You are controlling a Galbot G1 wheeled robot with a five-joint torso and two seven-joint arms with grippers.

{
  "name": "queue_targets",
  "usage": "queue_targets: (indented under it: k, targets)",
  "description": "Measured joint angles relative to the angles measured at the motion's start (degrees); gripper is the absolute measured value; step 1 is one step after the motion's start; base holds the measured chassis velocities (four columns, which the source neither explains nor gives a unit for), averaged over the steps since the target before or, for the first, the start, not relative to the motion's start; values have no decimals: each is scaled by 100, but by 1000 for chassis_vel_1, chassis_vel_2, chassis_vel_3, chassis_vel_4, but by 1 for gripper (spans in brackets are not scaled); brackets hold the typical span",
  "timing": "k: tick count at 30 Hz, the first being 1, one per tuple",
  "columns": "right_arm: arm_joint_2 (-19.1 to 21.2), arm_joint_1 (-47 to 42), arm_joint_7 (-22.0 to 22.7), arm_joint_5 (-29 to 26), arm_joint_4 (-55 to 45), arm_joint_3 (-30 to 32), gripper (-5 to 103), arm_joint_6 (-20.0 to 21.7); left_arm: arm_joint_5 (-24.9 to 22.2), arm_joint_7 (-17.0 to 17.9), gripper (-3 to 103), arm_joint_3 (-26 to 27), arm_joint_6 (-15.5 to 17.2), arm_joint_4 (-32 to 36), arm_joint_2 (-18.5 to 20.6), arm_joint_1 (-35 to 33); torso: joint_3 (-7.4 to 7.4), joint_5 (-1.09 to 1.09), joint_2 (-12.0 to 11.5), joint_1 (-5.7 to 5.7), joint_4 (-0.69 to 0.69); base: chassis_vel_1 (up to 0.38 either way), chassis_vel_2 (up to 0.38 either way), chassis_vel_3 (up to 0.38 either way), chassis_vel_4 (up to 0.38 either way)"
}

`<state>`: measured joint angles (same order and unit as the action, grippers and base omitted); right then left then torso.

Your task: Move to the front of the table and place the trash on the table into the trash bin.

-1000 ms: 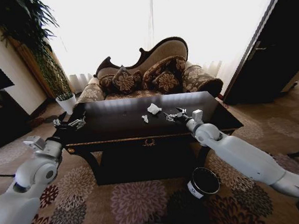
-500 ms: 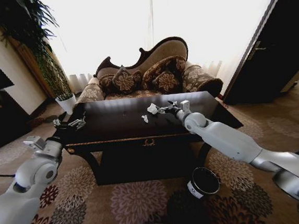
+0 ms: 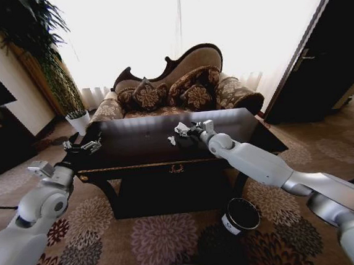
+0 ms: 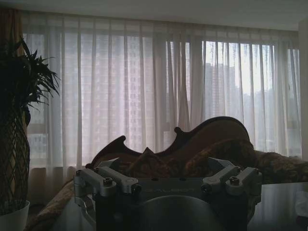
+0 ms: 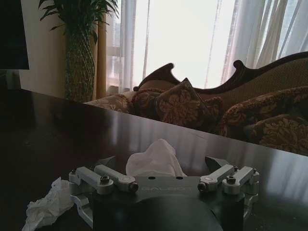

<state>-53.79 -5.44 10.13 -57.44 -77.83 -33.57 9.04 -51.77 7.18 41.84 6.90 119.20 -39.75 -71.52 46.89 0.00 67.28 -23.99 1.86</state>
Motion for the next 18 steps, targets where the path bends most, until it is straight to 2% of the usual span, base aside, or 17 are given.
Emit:
queue_targets:
  k: [10, 11, 14, 18]
  targets:
    - [-201, 128, -113, 120, 492, -246, 100, -117, 0, 0, 100, 0, 0, 0, 0, 0, 0, 0, 0, 0, 0, 0, 0, 0, 0]
    - [-209, 136, -119, 123, 512, -254, 103, -126, 0, 0, 100, 0, 0, 0, 0, 0, 0, 0, 0, 0, 0, 0, 0, 0, 0]
    - [-230, 158, -161, 136, 577, -286, 100, -162, 0, 0, 100, 0, 0, 0, 0, 0, 0, 0, 0, 0, 0, 0, 0, 0, 0]
    - [-256, 173, -183, 161, 640, -328, 79, -182, 0, 0, 100, 0, 0, 0, 0, 0, 0, 0, 0, 0, 0, 0, 0, 0, 0]
